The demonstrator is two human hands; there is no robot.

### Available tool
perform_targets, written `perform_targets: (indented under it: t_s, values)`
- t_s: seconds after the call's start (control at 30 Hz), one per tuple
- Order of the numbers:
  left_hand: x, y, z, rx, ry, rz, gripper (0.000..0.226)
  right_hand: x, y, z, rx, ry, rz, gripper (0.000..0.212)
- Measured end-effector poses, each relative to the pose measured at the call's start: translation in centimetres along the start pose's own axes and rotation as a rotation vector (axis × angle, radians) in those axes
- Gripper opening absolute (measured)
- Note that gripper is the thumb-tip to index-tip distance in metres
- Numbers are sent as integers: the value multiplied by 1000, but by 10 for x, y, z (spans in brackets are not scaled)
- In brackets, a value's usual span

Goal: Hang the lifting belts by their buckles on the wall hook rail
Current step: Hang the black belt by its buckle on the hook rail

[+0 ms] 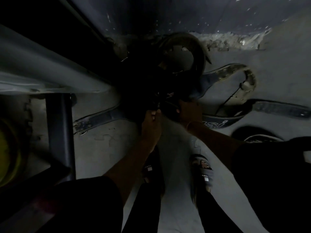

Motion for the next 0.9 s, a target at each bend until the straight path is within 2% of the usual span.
perform_targets:
  t_s: [0.13, 0.27, 0.43, 0.57, 0.63, 0.7, 0.77, 0.83, 0.9]
  values:
    - [-28, -41, 7, 40, -85, -49, 43, 3, -46, -75, -109, 160, -6, 30]
    - [-102, -106, 16, 112, -82, 28, 55, 8, -102, -164, -126, 282, 22, 39]
    - [-183, -188, -7, -89, -248, 4, 72, 24, -176, -265, -71, 536, -27, 44]
    - [-245, -262, -33, -141, -422, 34, 67, 44, -252, -337, -126, 798, -67, 37]
    - [-282, -298, -51, -142, -484, 117, 59, 50, -288, -372, -171, 934, -39, 32]
    - [-324, -335, -67, -116, -566, 243, 53, 56, -321, -403, -192, 1108, -59, 17]
    - [-359, -367, -79, -71, -600, 355, 60, 64, -357, -433, -229, 1151, -95, 7]
    - [-385, -378, -88, -46, -544, 448, 76, 74, -396, -463, -261, 1139, -111, 11]
    - [-415, -421, -95, -15, -479, 557, 68, 89, -432, -497, -298, 1124, -157, 23]
Point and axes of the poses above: each hand's wrist, its own y-axis towards the middle knuckle, its own z-axis out of the palm, x = y × z, the point moved 6 cm from there along y, towards the middle knuckle, and after that the axes turned 3 degrees about x, right-handed, at the moved point
